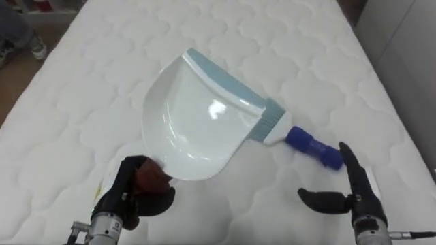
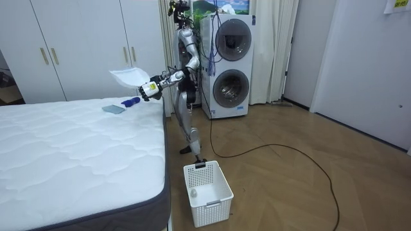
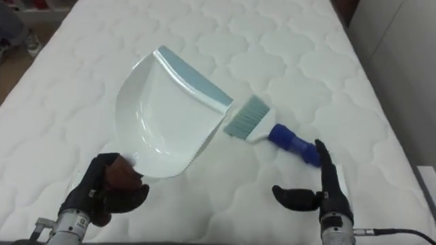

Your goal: Clean bed

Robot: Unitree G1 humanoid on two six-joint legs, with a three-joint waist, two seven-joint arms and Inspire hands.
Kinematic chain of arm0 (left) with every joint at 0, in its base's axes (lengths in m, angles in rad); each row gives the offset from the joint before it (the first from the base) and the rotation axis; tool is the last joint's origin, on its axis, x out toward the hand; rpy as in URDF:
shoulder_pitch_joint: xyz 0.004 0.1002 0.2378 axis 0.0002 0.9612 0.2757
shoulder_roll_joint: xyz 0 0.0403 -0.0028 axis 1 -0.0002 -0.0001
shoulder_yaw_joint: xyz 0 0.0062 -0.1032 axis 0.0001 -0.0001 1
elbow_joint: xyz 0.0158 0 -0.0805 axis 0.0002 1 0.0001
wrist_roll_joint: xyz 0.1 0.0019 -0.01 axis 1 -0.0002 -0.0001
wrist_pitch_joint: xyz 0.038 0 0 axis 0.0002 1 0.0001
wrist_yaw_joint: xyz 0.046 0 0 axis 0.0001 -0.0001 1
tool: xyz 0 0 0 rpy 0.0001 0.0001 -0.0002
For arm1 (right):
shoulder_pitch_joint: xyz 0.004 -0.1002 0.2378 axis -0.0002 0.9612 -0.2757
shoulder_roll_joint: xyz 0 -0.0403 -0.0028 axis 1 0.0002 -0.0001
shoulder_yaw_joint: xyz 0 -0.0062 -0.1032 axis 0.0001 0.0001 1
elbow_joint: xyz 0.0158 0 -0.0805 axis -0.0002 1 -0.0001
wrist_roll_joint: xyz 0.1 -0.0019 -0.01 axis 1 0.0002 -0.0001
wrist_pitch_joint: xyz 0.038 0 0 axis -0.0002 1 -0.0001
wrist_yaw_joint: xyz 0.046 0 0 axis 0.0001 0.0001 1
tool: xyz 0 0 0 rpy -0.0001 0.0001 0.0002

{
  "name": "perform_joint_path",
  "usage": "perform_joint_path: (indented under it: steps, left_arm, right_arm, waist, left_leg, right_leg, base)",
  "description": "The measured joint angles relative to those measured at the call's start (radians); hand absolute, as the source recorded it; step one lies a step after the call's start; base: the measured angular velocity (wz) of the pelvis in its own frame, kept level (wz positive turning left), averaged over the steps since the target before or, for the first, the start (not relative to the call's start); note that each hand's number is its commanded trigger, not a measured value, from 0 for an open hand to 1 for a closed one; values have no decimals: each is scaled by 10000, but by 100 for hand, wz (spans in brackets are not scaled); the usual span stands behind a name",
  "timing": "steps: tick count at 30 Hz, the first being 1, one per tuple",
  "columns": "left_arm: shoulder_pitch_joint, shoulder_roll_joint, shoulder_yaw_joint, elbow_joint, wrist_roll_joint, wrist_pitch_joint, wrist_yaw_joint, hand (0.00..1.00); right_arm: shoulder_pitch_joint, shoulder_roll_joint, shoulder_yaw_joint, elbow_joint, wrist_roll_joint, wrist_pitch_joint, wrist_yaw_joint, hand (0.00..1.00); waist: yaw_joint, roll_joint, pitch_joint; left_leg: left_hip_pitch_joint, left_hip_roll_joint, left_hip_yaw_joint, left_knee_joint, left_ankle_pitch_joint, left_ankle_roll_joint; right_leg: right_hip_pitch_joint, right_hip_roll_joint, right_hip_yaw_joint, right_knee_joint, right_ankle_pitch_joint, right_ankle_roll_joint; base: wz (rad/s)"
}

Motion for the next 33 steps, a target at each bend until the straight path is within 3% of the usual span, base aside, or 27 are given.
perform_joint_path:
  steps: [5,9,12,17,20,33]
  left_arm:
    - [-22,-68,221,2168,-410,225,20,0]
    - [0,-236,479,3724,-801,293,51,0]
    - [-99,-321,731,5344,-1584,268,132,0]
    - [41,-407,1791,6937,-2249,289,135,0]
    - [195,-420,2153,7461,-2335,551,128,0]
    - [367,-484,2184,7710,-1842,1942,-337,0]
  right_arm:
    - [-2,16,-233,1756,-3,399,-4,0]
    - [-25,45,-392,3023,20,410,-28,0]
    - [-176,363,-706,4362,-14,493,-27,0]
    - [-136,557,-1329,5427,4,619,-33,0]
    - [-138,685,-1711,5860,-18,841,-24,0]
    - [-144,762,-1740,6953,-354,2082,1063,0]
  waist:
    - [43,-32,33]
    - [103,-92,62]
    - [189,-195,35]
    - [221,-285,19]
    - [225,-317,12]
    - [262,-369,-31]
  left_leg:
    - [443,-18,-23,-343,-11,-17]
    - [627,-18,-30,-533,-11,-17]
    - [786,-18,-31,-567,-15,-24]
    - [950,-17,-31,-611,-21,-30]
    - [950,-16,-31,-612,-34,-49]
    - [953,-15,-30,-538,-71,-41]
  right_leg:
    - [464,-5,-22,-413,8,-3]
    - [582,-2,-61,-452,14,-13]
    - [802,-16,-187,-637,28,-34]
    - [979,-28,-230,-764,30,-44]
    - [969,-27,-242,-792,28,-41]
    - [961,-25,-245,-697,31,4]
  base:
    - [1]
    - [-6]
    - [-1]
    - [-4]
    - [0]
    - [1]
